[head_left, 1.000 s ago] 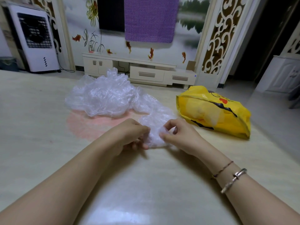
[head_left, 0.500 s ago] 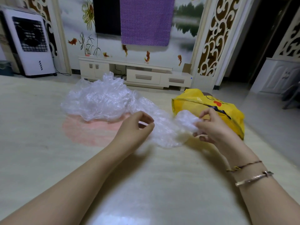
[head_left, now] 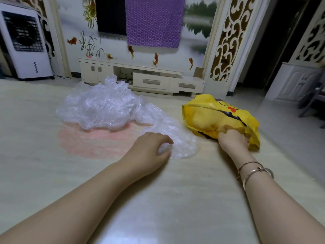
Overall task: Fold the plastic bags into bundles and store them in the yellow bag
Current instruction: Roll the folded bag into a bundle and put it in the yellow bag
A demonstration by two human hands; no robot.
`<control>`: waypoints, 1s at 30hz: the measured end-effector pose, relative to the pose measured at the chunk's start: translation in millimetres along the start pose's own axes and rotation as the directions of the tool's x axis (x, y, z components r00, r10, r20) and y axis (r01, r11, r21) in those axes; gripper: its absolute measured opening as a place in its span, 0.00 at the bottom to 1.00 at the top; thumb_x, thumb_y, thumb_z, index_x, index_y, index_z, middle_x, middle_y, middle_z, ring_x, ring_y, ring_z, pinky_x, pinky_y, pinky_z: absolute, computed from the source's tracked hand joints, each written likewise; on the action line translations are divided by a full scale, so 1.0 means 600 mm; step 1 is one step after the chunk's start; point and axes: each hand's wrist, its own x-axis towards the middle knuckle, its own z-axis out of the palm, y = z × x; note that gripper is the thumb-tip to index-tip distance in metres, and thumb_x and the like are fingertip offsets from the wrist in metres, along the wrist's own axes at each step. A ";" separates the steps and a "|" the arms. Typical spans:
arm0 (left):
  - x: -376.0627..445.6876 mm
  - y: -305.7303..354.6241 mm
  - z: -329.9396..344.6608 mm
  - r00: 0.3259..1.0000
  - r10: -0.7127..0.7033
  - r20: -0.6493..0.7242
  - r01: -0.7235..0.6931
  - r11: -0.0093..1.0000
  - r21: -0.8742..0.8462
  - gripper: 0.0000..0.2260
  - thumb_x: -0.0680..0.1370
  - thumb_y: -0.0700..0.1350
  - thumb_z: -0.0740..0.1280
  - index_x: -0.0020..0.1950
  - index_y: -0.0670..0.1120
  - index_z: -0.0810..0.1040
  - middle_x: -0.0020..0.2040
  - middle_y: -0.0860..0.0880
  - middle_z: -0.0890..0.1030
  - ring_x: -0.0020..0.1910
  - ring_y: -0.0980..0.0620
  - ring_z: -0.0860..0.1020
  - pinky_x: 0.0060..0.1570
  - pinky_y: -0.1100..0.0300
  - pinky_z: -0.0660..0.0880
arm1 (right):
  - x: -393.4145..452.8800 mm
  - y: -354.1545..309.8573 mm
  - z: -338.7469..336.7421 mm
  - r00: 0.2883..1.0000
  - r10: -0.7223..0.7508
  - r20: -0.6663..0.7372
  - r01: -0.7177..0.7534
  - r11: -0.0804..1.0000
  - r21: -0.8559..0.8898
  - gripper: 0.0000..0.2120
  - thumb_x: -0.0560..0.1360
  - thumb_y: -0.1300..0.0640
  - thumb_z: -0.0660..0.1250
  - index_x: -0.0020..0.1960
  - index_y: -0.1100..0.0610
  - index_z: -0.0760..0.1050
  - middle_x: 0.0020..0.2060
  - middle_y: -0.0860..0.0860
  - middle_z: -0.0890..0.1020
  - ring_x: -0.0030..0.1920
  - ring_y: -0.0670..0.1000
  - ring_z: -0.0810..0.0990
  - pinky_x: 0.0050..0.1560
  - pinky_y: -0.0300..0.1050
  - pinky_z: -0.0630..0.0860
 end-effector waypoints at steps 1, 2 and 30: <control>0.000 0.001 0.000 1.000 0.002 -0.007 -0.002 1.000 -0.004 0.20 0.73 0.55 0.58 0.62 0.52 0.78 0.59 0.53 0.80 0.62 0.51 0.73 0.63 0.53 0.68 | 0.000 -0.001 0.001 1.000 0.003 -0.009 -0.004 0.997 -0.074 0.20 0.81 0.52 0.54 0.70 0.55 0.68 0.71 0.62 0.64 0.72 0.65 0.58 0.72 0.57 0.55; -0.001 0.002 -0.001 1.000 0.007 -0.021 -0.007 1.000 -0.009 0.17 0.75 0.54 0.61 0.61 0.52 0.79 0.58 0.53 0.80 0.61 0.50 0.73 0.62 0.53 0.68 | -0.002 -0.001 0.001 1.000 0.005 -0.020 -0.008 0.992 -0.125 0.19 0.81 0.50 0.54 0.69 0.55 0.68 0.72 0.61 0.63 0.73 0.64 0.56 0.72 0.58 0.53; -0.020 0.007 -0.033 0.991 -0.046 -0.122 0.037 0.996 -0.080 0.05 0.73 0.42 0.68 0.42 0.51 0.82 0.42 0.57 0.81 0.46 0.58 0.75 0.50 0.59 0.73 | -0.104 -0.043 0.017 0.679 -0.709 0.189 0.627 0.694 0.353 0.08 0.71 0.50 0.71 0.50 0.45 0.78 0.46 0.43 0.76 0.42 0.41 0.70 0.42 0.35 0.66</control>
